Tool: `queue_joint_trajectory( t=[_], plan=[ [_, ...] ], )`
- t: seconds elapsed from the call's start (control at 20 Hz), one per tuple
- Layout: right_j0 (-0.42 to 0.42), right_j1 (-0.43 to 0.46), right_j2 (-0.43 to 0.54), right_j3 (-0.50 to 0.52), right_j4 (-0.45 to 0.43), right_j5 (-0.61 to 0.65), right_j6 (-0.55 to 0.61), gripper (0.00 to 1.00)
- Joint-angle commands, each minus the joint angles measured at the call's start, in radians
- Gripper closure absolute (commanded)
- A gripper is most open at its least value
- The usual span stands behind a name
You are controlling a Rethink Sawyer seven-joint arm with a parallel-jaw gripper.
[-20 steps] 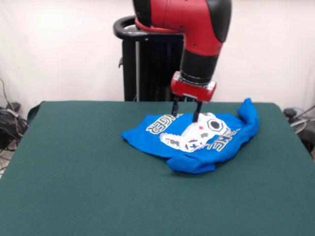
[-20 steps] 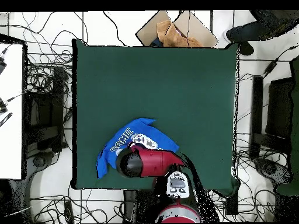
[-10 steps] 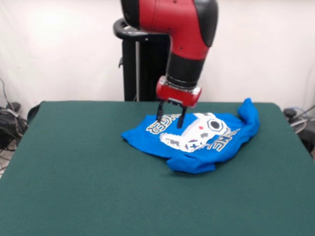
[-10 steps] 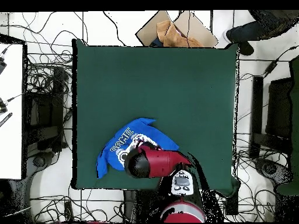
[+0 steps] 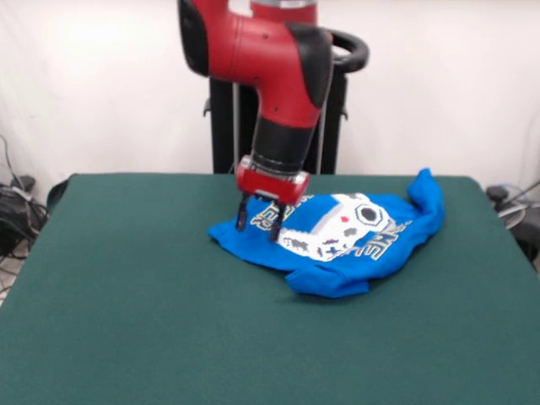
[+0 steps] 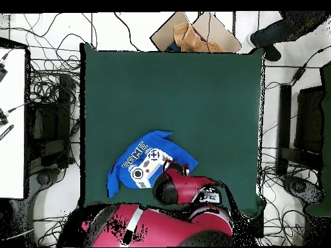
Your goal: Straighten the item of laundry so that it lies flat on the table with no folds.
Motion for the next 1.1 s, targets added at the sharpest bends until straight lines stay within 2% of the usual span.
queue_joint_trajectory(
  t=[0.05, 0.4, 0.55, 0.75, 0.8, 0.95, 1.1],
  plan=[
    [-0.043, 0.178, -0.006, -0.136, -0.028, -0.054, 0.054, 0.00],
    [-0.080, 0.276, 0.005, -0.168, -0.060, -0.104, 0.049, 0.00],
    [-0.103, 0.277, 0.030, -0.177, -0.095, -0.053, 0.032, 0.00],
    [-0.173, 0.260, 0.102, -0.178, -0.169, -0.001, 0.015, 0.00],
    [-0.189, 0.255, 0.120, -0.181, -0.194, 0.013, 0.014, 1.00],
    [-0.195, 0.227, 0.124, -0.171, -0.200, 0.032, 0.011, 1.00],
    [-0.194, 0.153, 0.113, -0.145, -0.210, 0.034, 0.021, 1.00]
  ],
)
